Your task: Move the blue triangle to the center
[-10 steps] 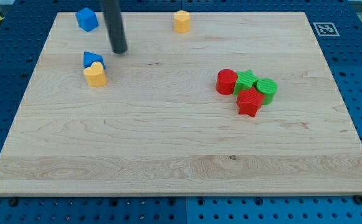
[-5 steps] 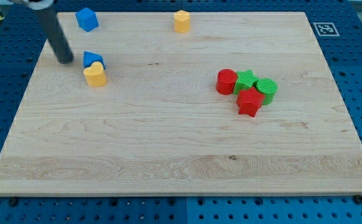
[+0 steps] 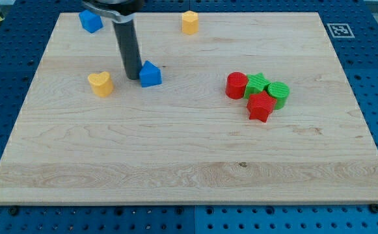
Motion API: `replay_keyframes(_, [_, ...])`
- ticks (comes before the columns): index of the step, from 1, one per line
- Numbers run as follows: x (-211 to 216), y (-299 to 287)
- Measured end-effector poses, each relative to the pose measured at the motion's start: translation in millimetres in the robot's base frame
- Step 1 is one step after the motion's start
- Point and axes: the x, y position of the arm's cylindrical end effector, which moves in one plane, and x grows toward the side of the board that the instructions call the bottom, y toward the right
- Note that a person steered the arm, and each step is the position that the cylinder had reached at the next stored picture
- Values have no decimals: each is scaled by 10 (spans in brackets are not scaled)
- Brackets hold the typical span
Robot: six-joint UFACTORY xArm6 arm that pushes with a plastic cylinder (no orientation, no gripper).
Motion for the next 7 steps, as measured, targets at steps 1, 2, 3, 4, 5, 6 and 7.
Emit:
replay_keyframes(1, [148,235])
replay_keyframes(2, [221,506])
replay_keyframes(3, [223,685])
replay_keyframes(4, [367,841])
replay_keyframes(5, [464,989])
replay_keyframes(6, [464,1132])
replay_keyframes(7, [464,1246])
